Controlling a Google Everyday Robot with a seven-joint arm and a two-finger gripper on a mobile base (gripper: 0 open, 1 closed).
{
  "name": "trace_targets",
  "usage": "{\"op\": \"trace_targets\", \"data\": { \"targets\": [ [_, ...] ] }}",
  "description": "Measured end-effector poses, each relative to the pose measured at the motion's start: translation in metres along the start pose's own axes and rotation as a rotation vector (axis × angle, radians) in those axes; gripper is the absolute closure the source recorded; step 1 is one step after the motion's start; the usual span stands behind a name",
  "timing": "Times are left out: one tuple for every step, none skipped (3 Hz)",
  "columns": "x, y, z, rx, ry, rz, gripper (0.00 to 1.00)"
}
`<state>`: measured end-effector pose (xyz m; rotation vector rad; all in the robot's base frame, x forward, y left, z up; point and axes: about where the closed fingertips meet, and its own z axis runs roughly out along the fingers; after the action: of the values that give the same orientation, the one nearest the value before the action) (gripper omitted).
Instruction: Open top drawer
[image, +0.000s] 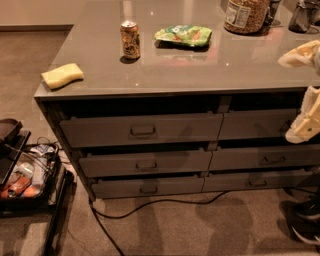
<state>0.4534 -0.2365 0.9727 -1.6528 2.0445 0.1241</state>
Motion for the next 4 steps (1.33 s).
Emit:
{"op": "trace_targets", "data": {
  "targets": [
    [-0.002,-0.002,0.014,-0.037,-0.089,-0.043,0.00],
    [-0.004,0.005,0.015,0.020,-0.016,-0.029,0.00],
    [-0.018,0.050,0.056,0.048,0.024,0.020,0.00],
    [-0.017,0.053,0.061,0.039,0.027,0.021,0.00]
  ]
}}
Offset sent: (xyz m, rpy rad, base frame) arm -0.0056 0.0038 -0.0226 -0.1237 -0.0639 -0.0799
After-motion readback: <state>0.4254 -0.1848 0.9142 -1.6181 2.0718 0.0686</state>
